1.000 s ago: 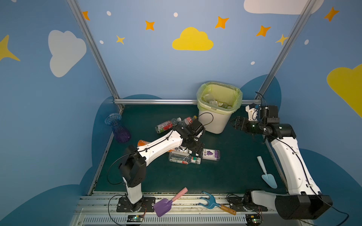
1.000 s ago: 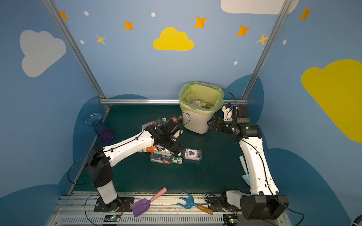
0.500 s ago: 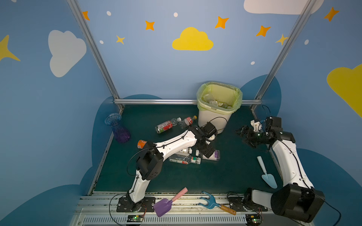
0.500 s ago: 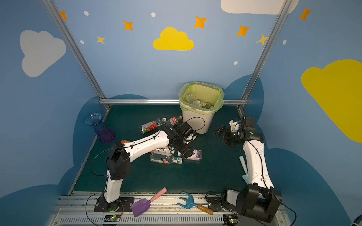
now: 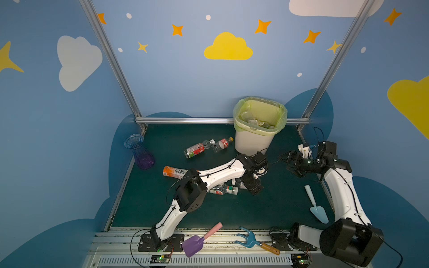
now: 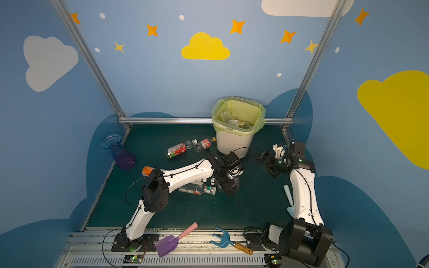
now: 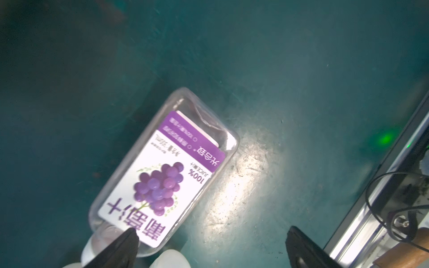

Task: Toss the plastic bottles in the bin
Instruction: 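Close left gripper on the purple-label grape-juice bottle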

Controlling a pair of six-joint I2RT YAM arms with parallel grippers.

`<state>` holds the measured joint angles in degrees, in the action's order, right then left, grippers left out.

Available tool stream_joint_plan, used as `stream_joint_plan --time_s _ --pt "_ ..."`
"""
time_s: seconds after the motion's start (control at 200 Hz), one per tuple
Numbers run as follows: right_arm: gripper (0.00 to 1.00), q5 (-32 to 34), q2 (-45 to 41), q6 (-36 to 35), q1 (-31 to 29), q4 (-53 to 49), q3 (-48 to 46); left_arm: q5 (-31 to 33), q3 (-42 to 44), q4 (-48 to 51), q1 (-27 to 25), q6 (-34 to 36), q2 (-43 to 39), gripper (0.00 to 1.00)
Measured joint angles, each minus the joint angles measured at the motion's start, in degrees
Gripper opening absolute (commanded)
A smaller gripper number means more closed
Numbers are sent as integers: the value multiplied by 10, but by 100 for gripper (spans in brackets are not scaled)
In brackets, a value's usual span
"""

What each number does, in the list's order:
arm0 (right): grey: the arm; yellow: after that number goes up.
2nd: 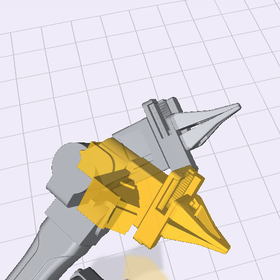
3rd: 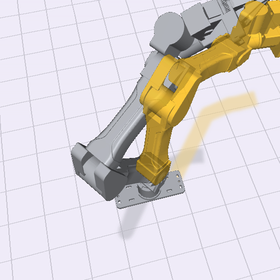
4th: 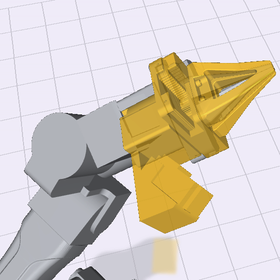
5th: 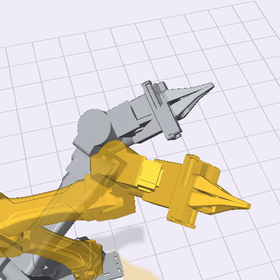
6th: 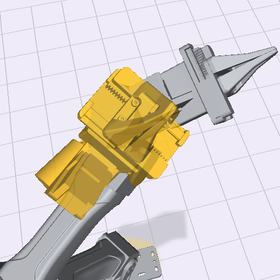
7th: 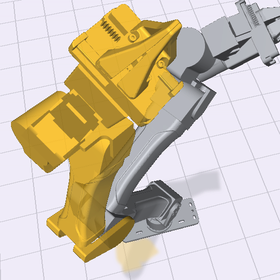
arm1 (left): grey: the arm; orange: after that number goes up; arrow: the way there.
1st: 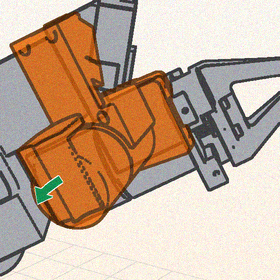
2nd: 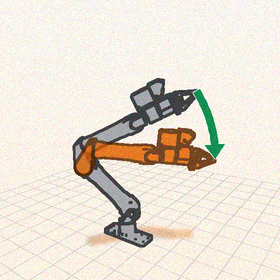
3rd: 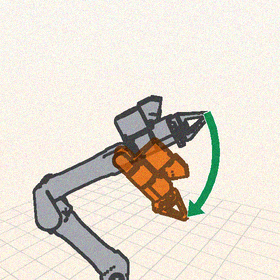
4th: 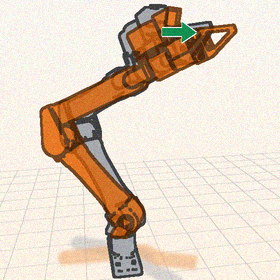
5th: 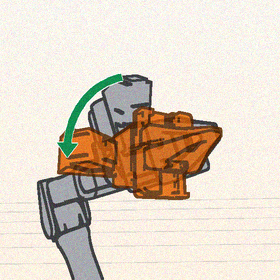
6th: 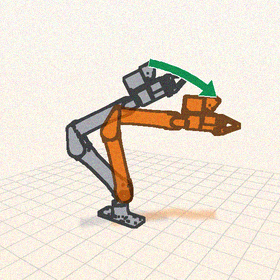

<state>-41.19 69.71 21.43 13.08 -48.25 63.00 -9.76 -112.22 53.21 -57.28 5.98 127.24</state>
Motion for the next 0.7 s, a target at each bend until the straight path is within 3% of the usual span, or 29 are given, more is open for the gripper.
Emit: stream_joint_plan --time_s 0.436,0.701 --pt "90 -16 -37 -4 35 0 -23 76 -23 -15 -2 44 34 100" --pt "90 -20 -42 -2 50 0 -39 90 -68 -16 -2 67 70 100"
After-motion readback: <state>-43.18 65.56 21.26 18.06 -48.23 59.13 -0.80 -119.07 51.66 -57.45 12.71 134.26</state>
